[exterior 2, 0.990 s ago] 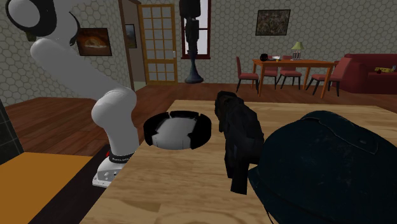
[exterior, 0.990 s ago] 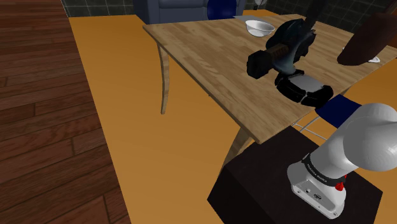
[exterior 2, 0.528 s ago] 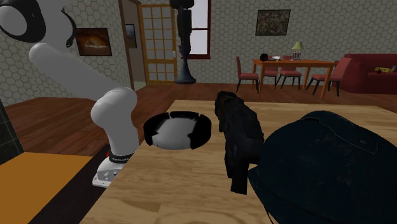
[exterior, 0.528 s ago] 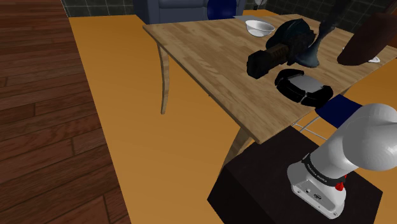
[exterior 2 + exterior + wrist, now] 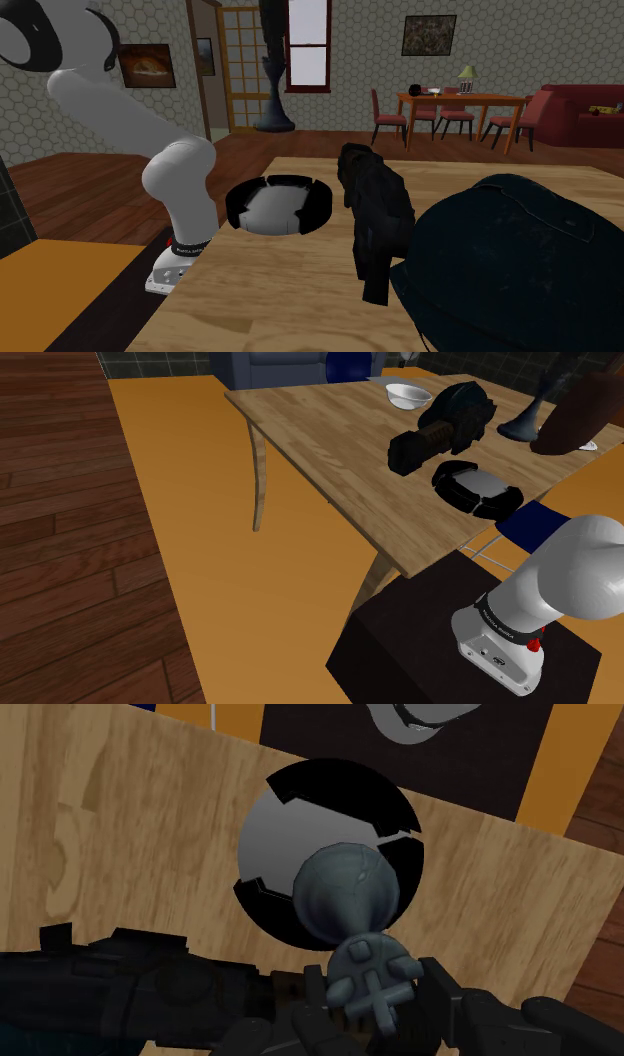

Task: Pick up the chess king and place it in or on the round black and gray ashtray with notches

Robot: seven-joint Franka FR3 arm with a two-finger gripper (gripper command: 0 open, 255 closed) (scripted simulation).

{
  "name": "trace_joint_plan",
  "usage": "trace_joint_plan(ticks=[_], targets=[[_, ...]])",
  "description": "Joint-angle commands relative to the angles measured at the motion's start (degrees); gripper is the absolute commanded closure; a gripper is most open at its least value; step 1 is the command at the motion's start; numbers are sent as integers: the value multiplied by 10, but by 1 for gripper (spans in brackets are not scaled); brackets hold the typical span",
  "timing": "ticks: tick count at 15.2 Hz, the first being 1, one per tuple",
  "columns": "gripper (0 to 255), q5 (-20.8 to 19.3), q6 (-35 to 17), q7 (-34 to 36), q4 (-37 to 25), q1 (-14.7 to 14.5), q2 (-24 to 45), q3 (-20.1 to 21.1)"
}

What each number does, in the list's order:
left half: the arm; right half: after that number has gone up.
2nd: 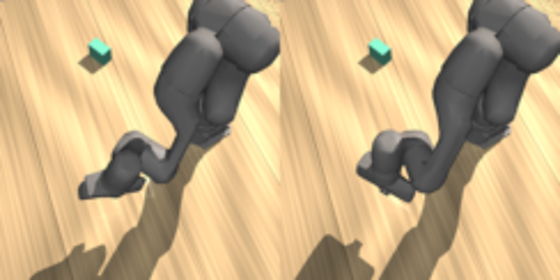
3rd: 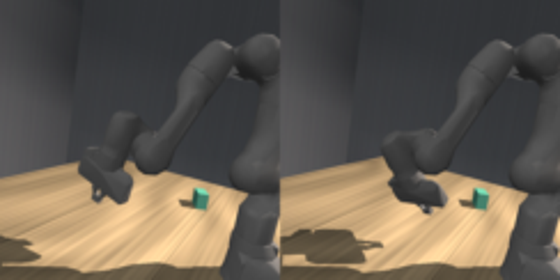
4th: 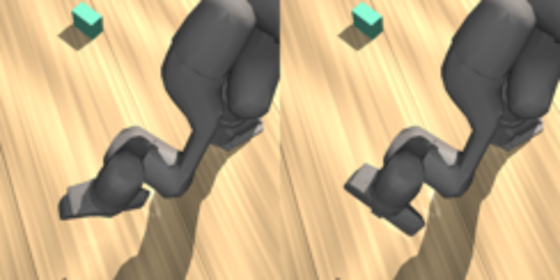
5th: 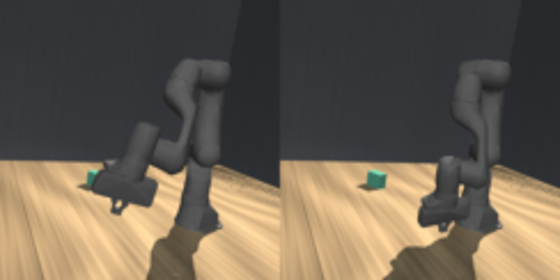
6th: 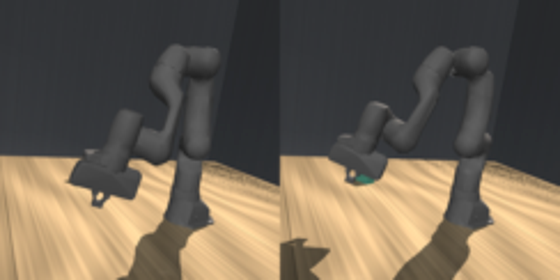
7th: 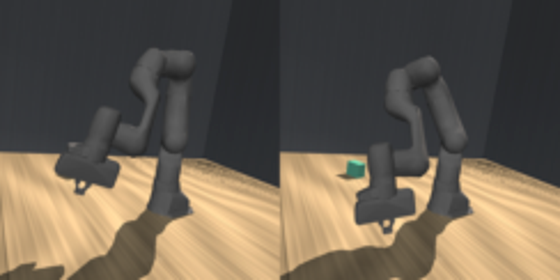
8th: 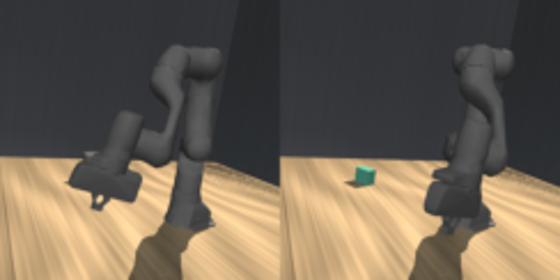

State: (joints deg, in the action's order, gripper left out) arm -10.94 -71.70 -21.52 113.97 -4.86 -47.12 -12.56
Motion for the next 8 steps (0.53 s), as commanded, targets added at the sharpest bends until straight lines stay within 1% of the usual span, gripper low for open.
trace_joint_plan(ticks=[1, 8], targets=[[255, -5, -7, -5, 15, 1, -9, -5], [255, -11, -50, 0, 92, 6, -43, -9]])
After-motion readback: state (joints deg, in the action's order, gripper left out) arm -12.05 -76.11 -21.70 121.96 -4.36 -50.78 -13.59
